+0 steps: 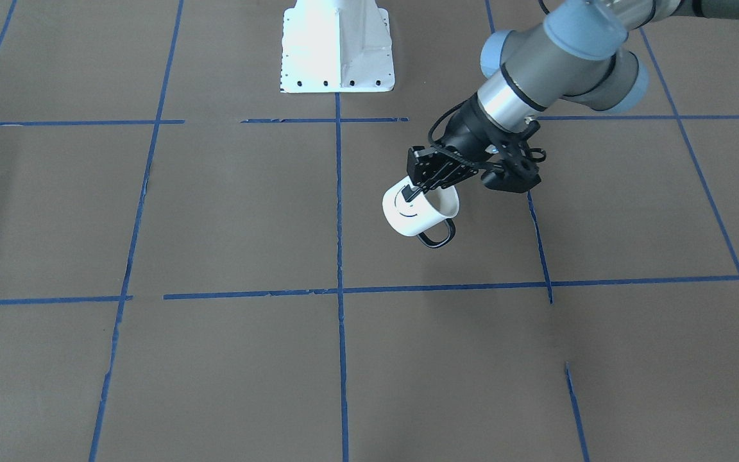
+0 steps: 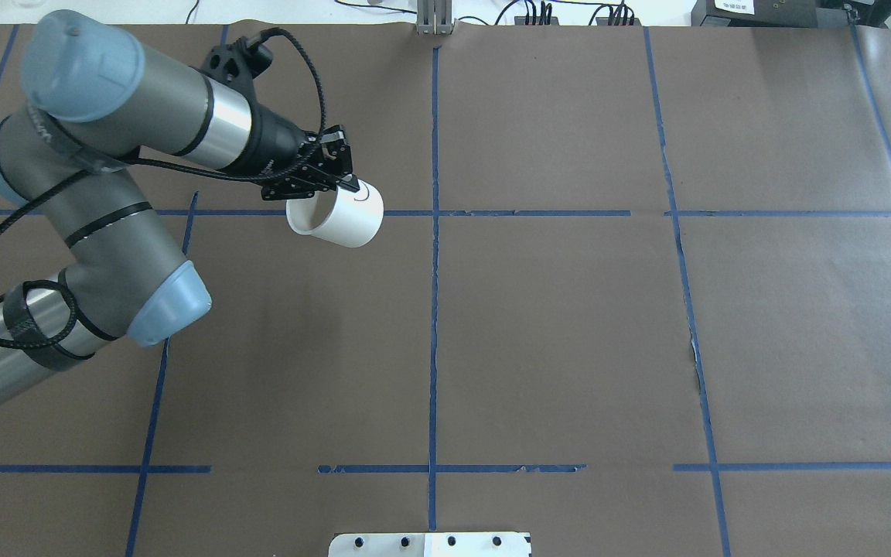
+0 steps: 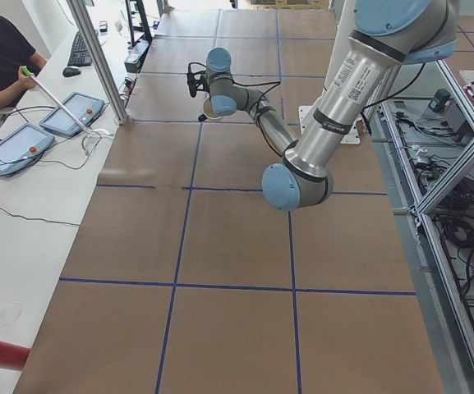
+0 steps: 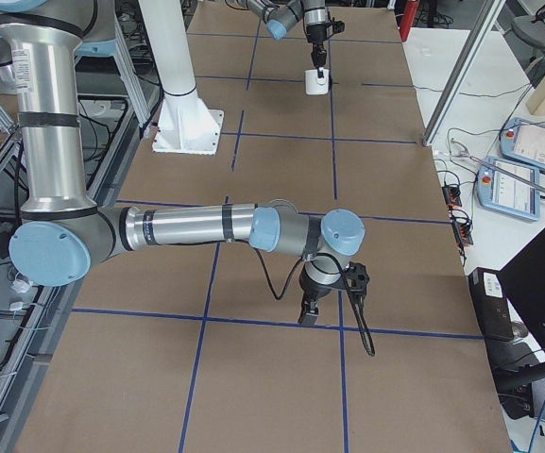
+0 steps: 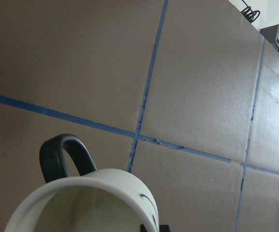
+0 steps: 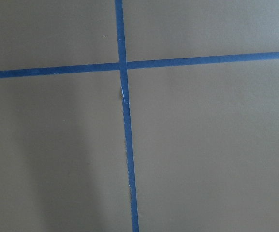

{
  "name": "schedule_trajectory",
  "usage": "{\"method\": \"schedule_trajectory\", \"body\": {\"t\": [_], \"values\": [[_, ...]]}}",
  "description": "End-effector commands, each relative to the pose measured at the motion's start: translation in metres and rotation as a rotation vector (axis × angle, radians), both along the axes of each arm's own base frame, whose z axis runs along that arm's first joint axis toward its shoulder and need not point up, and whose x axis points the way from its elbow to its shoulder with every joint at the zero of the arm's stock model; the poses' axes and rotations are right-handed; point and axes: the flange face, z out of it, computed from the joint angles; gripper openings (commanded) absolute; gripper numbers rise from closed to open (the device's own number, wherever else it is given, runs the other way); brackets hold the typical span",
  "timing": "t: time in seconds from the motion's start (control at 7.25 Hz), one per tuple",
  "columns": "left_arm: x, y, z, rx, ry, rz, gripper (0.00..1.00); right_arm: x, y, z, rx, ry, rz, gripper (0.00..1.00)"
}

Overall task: Flip mug
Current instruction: 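Lift the mug with the left gripper and carry it farther from the robot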

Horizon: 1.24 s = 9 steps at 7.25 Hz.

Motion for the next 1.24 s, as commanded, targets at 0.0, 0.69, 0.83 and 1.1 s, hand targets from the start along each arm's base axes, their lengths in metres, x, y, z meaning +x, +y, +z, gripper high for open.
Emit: {"method": "schedule_trajectory", "body": {"t": [0.0,0.69,0.83,1.1], "values": [[0.047,0.010,-0.046,0.030,-0.160,0.031,0.00,0.000,0.000,0.000,0.000,0.000,0.000,1.00],[0.180,0.005,-0.095,0.097,-0.476,0.133,0.00,0.000,0.000,0.000,0.000,0.000,0.000,1.00],[0.193,0.009,-0.095,0.115,-0.517,0.169,0.00,0.000,0.000,0.000,0.000,0.000,0.000,1.00],[0.206,0.005,-0.080,0.104,-0.558,0.191,0.00,0.000,0.000,0.000,0.000,0.000,0.000,1.00]]}}
